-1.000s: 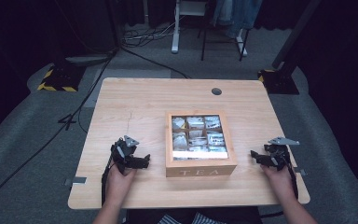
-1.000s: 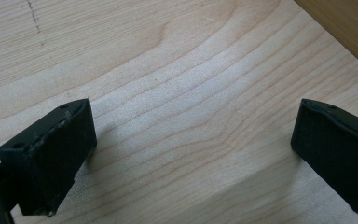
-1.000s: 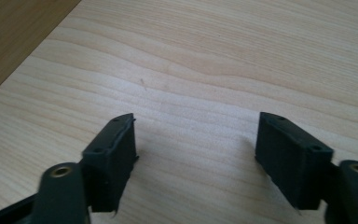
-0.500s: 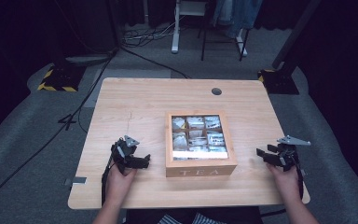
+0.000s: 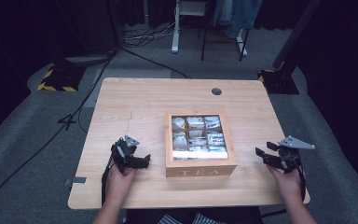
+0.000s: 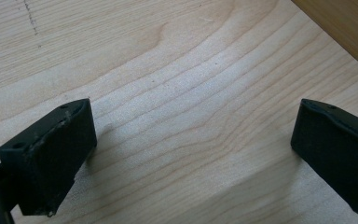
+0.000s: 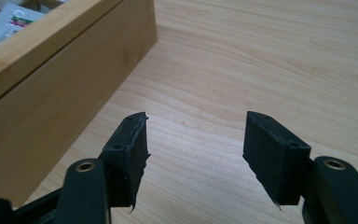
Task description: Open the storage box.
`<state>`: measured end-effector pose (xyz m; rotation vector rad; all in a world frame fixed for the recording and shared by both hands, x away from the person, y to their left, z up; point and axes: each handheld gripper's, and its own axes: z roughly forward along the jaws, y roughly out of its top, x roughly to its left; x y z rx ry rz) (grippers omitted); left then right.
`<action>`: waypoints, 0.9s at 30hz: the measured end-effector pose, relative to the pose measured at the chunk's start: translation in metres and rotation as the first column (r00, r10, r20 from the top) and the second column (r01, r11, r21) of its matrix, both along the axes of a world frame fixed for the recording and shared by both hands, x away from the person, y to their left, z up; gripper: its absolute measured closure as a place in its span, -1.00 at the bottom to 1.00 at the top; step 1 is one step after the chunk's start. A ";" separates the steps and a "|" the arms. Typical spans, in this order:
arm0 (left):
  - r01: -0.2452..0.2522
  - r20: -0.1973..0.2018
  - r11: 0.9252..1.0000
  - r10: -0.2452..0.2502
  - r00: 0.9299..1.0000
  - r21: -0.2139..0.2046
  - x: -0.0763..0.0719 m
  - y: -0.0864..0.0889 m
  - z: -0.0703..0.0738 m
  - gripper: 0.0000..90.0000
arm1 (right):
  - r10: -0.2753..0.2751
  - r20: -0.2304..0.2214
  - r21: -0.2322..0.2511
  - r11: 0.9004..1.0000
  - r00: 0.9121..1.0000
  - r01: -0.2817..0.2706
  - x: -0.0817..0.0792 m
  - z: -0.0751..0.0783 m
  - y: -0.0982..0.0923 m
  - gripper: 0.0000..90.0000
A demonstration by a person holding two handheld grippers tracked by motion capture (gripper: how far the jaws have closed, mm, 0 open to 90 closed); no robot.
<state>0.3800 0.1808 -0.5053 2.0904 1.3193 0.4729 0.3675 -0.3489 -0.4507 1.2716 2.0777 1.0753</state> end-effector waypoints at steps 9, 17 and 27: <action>0.001 0.000 1.000 -0.001 1.000 0.001 0.000 0.000 0.000 -0.99 | 0.087 0.054 0.020 0.996 0.995 -0.088 -0.010 0.014 0.020 -0.12; 0.000 0.000 1.000 0.000 1.000 0.000 0.000 0.000 0.000 -0.99 | 0.189 0.082 0.030 0.981 0.978 -0.192 -0.022 0.023 0.038 -0.12; 0.000 0.000 1.000 0.000 1.000 0.000 0.000 0.000 0.000 -0.99 | 0.292 0.082 0.044 0.954 0.953 -0.296 -0.033 0.031 0.063 -0.20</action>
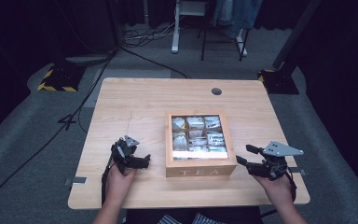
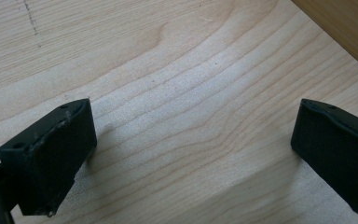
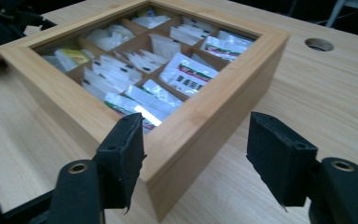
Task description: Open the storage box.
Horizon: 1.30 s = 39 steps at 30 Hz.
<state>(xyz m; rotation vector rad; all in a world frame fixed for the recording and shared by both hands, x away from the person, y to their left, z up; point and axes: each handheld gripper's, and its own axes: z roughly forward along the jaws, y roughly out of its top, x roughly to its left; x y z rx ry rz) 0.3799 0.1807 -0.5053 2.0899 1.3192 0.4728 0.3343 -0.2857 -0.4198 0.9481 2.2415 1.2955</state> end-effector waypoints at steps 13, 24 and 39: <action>0.001 0.000 1.000 -0.001 1.000 0.001 0.000 0.000 0.000 -0.99 | 0.089 -0.066 -0.017 0.996 0.994 -0.090 -0.001 -0.010 0.025 -0.32; 0.001 0.000 1.000 -0.001 1.000 0.001 0.000 0.000 0.000 -0.99 | 0.074 -0.104 -0.096 0.992 0.992 -0.084 0.003 -0.025 0.033 -0.49; 0.001 -0.001 1.000 -0.001 1.000 0.001 0.000 0.000 0.000 -0.99 | 0.077 -0.120 -0.113 0.989 0.990 -0.091 0.002 -0.026 0.032 -0.26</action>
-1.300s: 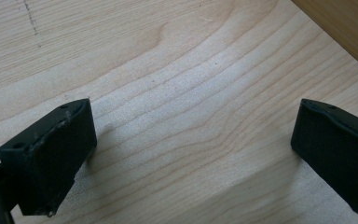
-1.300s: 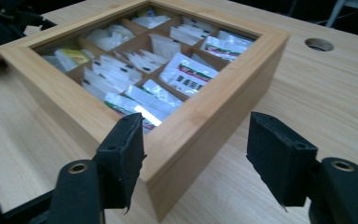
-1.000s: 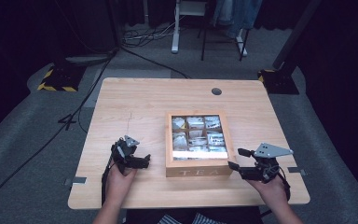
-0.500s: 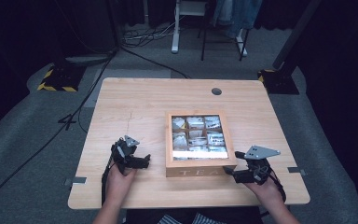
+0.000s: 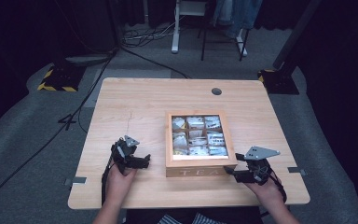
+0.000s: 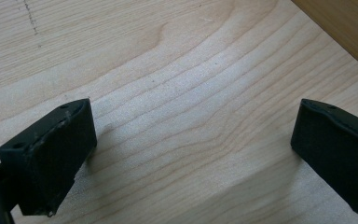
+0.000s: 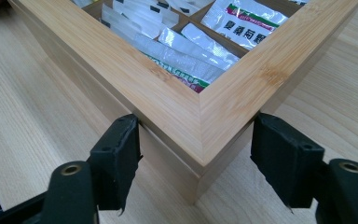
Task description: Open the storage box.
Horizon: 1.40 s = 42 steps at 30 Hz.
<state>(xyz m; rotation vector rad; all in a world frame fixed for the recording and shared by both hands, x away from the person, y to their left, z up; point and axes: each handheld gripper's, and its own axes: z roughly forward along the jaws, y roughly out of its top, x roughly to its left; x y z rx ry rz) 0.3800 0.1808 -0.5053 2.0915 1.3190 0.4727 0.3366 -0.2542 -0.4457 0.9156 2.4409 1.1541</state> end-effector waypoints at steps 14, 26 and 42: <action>0.000 0.000 1.000 0.000 1.000 0.000 0.000 0.000 0.000 -0.99 | 0.000 0.005 0.021 1.000 1.000 0.000 -0.005 0.013 -0.010 0.34; -0.001 0.001 1.000 0.001 1.000 -0.001 0.000 0.000 0.000 -0.99 | -0.009 0.013 0.075 0.997 1.000 0.008 -0.004 0.028 -0.016 0.44; -0.001 0.001 1.000 0.001 1.000 0.000 0.000 0.000 0.000 -0.99 | -0.034 0.117 0.063 0.998 0.993 0.026 -0.001 0.054 -0.015 0.29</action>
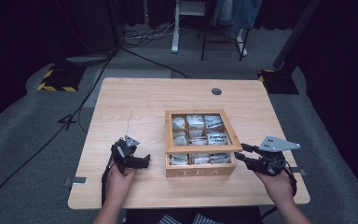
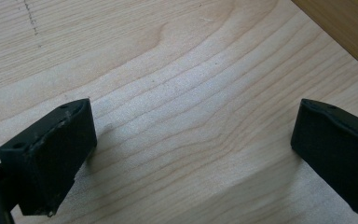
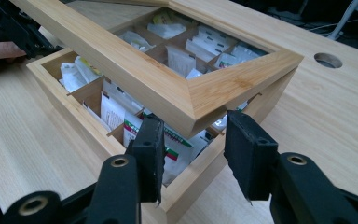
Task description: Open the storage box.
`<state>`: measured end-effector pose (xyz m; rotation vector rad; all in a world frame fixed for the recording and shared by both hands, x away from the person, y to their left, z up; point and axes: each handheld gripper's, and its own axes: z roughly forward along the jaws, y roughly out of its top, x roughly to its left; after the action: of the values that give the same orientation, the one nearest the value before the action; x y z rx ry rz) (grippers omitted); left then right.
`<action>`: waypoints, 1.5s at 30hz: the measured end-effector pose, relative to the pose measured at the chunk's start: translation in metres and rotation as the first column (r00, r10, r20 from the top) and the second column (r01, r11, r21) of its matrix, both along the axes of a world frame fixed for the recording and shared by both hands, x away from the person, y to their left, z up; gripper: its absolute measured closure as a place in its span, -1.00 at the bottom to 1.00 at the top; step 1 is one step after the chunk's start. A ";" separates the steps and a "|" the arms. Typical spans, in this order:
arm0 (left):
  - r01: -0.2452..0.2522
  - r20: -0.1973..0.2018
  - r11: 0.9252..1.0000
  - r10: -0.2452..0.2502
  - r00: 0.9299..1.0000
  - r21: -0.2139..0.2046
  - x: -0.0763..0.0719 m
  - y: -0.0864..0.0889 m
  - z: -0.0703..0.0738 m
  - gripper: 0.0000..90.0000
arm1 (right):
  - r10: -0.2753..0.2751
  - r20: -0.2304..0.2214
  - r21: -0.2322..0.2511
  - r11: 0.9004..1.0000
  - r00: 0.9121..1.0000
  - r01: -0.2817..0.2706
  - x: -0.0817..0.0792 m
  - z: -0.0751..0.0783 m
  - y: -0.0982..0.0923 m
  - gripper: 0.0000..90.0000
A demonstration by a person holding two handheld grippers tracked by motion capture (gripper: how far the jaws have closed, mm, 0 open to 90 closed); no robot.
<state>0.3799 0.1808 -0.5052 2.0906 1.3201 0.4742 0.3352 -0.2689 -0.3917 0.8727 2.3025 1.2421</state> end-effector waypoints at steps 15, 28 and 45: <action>0.001 -0.001 1.000 -0.001 1.000 0.000 0.000 0.000 0.000 -0.99 | 0.007 0.010 -0.002 1.000 1.000 -0.007 0.009 0.021 0.000 0.29; 0.004 -0.002 1.000 -0.004 1.000 0.002 -0.001 0.002 0.000 -0.99 | 0.001 0.019 0.032 0.999 1.000 -0.002 0.026 0.047 0.000 0.29; 0.058 -0.002 0.998 -0.058 0.998 -0.002 0.000 0.007 0.000 -1.00 | -0.013 0.010 0.031 0.999 1.000 0.013 0.049 0.064 0.005 0.30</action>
<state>0.3801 0.1873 -0.5053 2.1222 1.2564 0.4452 0.3843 -0.2642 -0.3276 0.8878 2.2721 1.2766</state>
